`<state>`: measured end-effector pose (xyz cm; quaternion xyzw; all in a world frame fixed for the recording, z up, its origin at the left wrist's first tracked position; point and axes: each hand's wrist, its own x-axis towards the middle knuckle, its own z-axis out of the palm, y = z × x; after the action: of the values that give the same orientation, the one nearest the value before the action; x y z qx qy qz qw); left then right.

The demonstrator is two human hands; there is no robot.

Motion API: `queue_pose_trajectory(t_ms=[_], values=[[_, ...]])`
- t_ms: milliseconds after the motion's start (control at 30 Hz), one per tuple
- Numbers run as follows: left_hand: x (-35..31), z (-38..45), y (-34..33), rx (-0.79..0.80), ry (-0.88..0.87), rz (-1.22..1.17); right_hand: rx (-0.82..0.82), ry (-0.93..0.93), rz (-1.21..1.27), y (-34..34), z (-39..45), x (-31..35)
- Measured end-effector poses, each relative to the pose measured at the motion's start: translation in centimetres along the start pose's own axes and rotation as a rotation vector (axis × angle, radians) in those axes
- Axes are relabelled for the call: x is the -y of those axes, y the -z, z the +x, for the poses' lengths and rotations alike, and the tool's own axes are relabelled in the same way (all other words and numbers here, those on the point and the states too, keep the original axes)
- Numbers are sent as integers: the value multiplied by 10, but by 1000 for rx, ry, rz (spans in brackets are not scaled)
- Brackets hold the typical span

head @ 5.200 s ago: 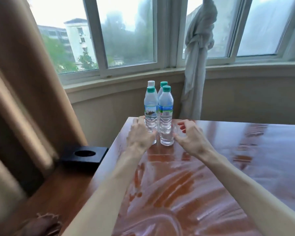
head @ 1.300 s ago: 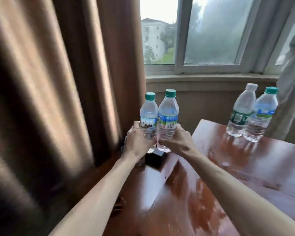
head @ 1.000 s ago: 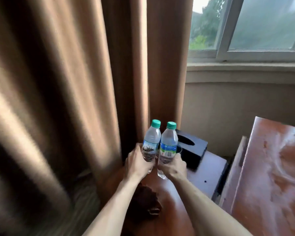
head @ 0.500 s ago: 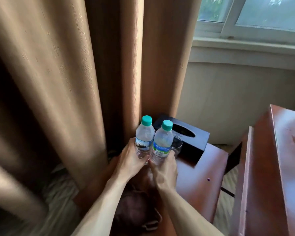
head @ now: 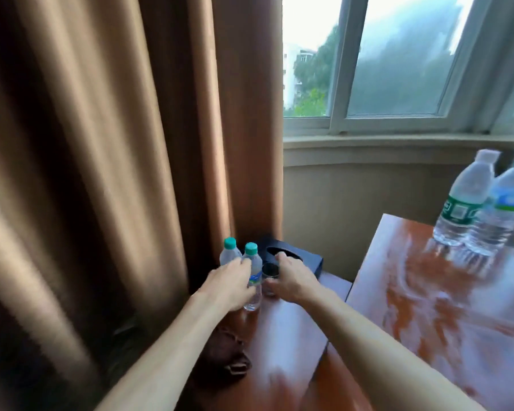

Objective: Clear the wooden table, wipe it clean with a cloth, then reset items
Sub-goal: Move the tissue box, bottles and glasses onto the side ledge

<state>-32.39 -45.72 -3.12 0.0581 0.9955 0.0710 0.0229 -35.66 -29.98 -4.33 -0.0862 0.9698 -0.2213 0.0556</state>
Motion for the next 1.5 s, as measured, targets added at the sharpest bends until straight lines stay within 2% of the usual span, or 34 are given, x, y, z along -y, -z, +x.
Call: queue_pose_trajectory(t_ms=[100,233,367,500,667,733,833,967,1033,1233,1400,1500], values=[[-65,-32,40,-186,-106,-122,-112,152,-11,67,-50,-29],[-162,-45,64,-340,-258,-323,-270,82,60,136,-118,-108],[-256,-24,62,-348,-327,-521,-436,-123,195,194,-165,-204],[-331,24,34,-307,-300,-430,-569,-315,239,228,-164,-280],[-388,115,-2,-257,-271,-422,-535,-456,243,238,-103,-336],[-401,153,-10,-246,-251,-497,-539,-464,291,239,-69,-353],[-413,198,-23,-311,-299,-612,-530,-446,299,238,-27,-367],[-419,230,-38,-302,-362,-786,-562,-394,311,235,-2,-371],[-417,235,-41,-344,-377,-797,-597,-401,360,234,0,-373],[-405,214,-25,-399,-382,-718,-653,-427,399,232,-15,-354],[-364,165,21,-412,-345,-728,-622,-353,378,232,-45,-293],[-324,123,50,-430,-323,-734,-602,-245,377,228,-63,-242]])
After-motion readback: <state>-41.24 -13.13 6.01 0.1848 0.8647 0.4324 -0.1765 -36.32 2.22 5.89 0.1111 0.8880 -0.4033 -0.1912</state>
